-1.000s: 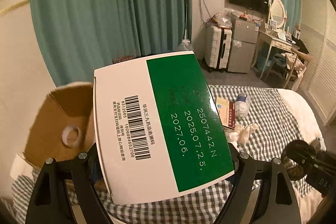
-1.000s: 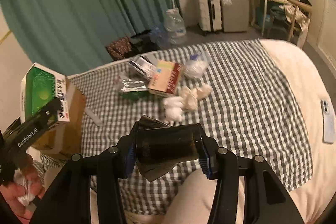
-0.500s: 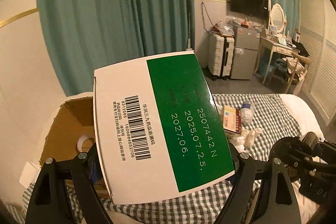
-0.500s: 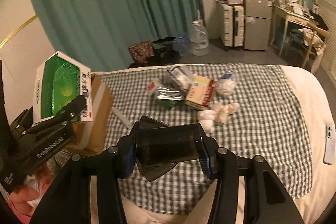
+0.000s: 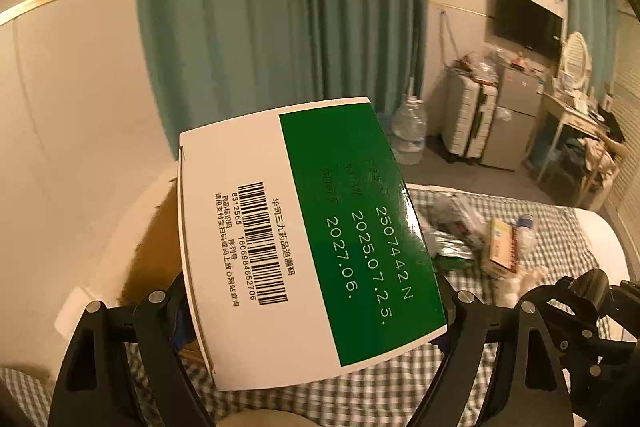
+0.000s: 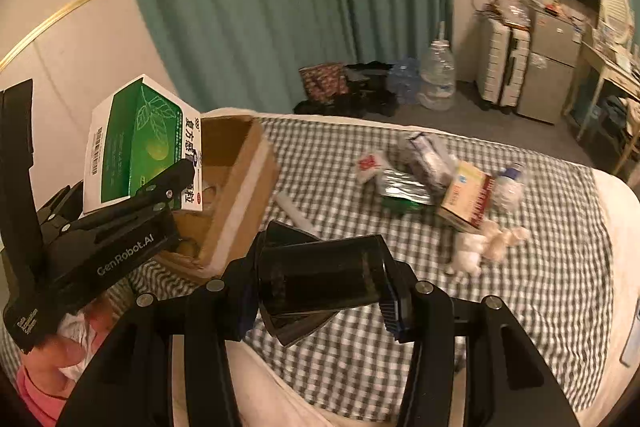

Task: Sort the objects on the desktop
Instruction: 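Carry the green box and black case toward the cardboard box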

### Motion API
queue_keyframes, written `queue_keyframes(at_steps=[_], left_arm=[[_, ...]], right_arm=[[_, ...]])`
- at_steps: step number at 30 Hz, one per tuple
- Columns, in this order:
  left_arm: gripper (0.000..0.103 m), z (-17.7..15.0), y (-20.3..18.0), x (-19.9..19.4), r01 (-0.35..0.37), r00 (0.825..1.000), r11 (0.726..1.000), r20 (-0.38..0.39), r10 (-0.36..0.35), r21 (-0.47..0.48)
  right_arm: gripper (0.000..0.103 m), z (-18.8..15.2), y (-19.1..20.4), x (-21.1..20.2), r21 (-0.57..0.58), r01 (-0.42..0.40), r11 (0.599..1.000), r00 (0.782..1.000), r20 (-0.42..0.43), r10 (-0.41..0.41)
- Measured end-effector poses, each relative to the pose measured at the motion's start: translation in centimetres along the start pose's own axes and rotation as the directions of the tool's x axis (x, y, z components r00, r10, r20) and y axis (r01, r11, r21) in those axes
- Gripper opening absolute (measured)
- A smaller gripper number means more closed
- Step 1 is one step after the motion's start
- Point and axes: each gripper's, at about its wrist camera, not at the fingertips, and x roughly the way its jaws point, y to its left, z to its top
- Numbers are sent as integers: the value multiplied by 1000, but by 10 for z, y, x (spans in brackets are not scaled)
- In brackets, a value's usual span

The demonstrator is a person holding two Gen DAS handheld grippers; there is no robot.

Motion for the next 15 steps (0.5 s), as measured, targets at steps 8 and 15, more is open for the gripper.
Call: queue_keyframes(at_steps=[8, 15], left_arm=[[87, 2, 61, 29, -86, 996, 995, -38, 84, -56], [87, -12, 104, 58, -142, 986, 984, -100, 131, -105]], right_arm=[[48, 10, 42, 35, -59, -58, 997, 998, -42, 56], [48, 17, 75, 71, -99, -106, 989, 991, -97, 96]])
